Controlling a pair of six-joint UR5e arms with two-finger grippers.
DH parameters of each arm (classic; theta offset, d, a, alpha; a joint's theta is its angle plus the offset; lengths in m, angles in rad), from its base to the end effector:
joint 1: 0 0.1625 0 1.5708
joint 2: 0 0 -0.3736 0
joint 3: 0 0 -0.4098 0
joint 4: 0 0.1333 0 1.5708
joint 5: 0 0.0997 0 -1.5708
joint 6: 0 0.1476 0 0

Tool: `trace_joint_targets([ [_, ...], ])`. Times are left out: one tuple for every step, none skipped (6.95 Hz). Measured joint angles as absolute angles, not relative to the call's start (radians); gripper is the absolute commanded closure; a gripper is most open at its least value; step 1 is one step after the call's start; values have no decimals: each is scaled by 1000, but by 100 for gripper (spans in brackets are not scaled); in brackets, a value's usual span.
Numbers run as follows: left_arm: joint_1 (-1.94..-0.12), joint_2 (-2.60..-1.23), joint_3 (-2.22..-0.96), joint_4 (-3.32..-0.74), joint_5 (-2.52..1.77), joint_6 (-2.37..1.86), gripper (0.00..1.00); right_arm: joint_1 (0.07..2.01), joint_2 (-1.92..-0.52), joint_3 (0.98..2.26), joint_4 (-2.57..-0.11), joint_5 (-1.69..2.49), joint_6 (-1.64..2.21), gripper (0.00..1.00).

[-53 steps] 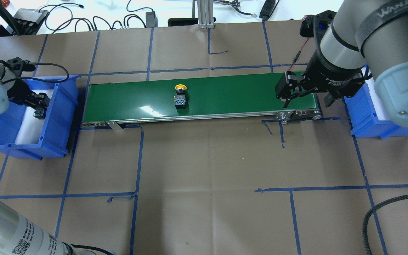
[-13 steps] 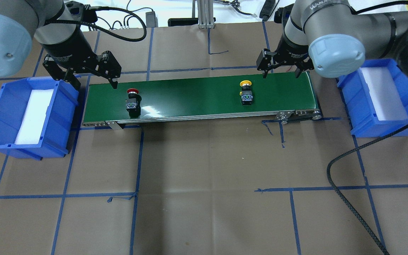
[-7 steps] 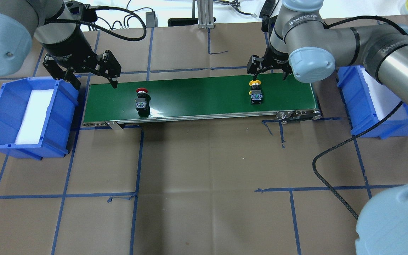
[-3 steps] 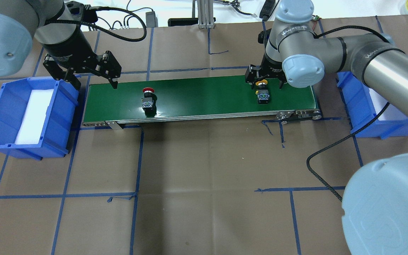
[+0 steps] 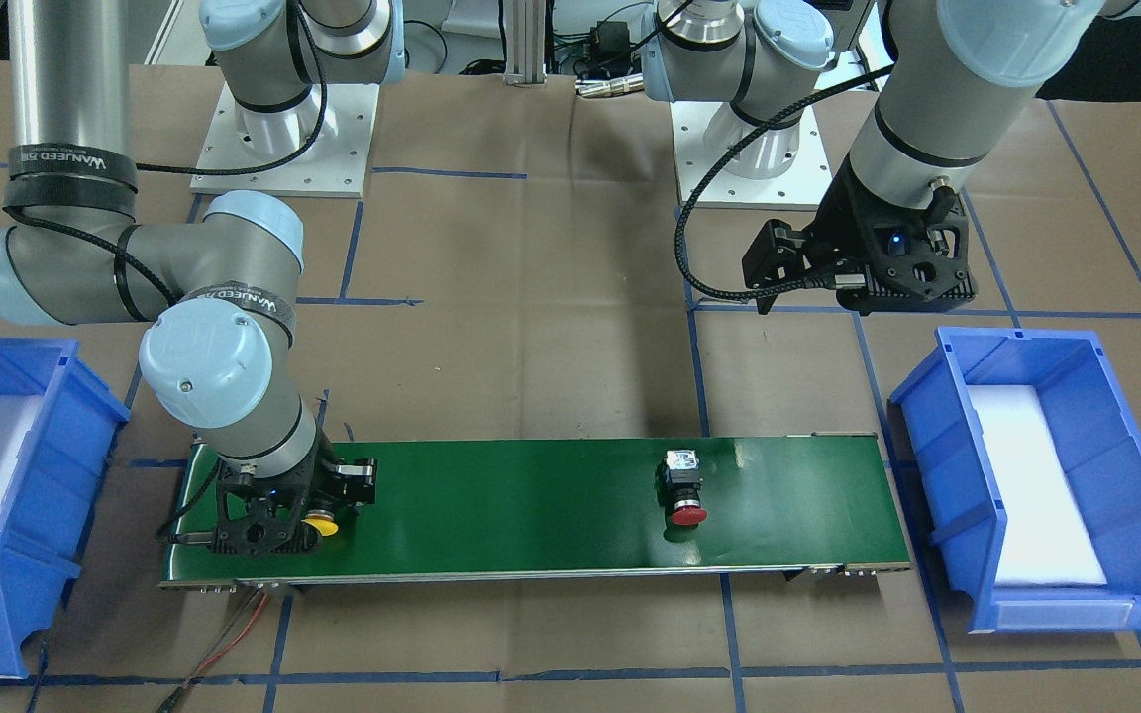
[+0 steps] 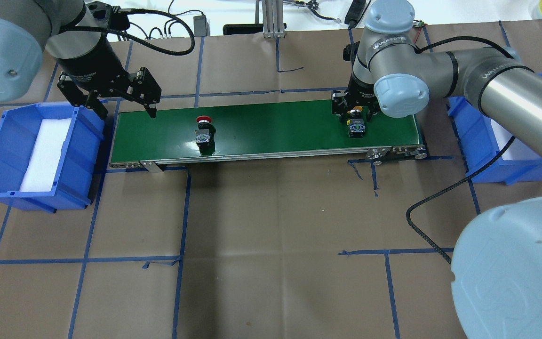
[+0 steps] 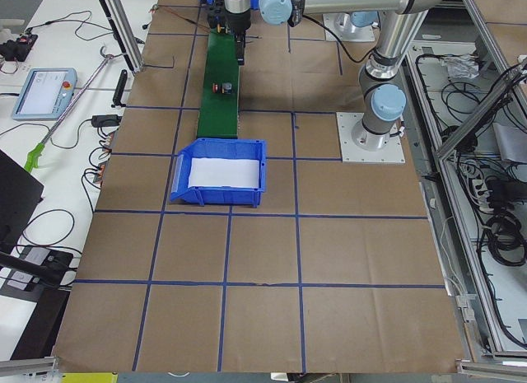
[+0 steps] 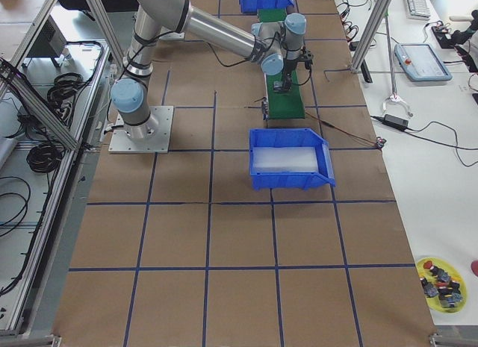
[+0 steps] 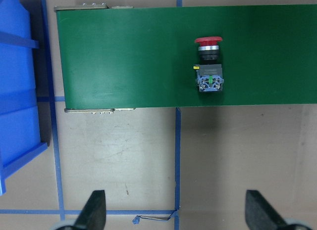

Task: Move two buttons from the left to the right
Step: 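Grasp the yellow button with the right gripper and lift it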

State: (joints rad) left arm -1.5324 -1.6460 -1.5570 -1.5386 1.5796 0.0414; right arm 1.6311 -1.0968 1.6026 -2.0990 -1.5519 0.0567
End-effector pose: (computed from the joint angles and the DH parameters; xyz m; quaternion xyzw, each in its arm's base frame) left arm -0.1115 -0.5371 0.3595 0.0016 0.9999 0.0148 0.0038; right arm 0.1739 -0.6226 0.1511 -0.0019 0.9999 -0.0106 0.0101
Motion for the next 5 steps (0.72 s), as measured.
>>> trace_joint_targets([
  [-1532, -1646, -1557, -1539, 1579, 41, 0, 1631, -1102, 1601, -2091, -1553, 52, 95],
  [-1532, -1646, -1558, -1539, 1579, 41, 0, 1630, -1113, 1596, -2086, -1554, 50, 95],
  [-1532, -1646, -1558, -1539, 1579, 41, 0, 1624, -1137, 1574, -2065, -1555, 49, 95],
  [-1532, -1645, -1558, -1539, 1578, 41, 0, 1606, -1159, 1522, -2005, -1555, 34, 95],
  [-1532, -1644, -1558, -1539, 1578, 41, 0, 1564, -1169, 1444, -1927, -1555, -6, 95],
])
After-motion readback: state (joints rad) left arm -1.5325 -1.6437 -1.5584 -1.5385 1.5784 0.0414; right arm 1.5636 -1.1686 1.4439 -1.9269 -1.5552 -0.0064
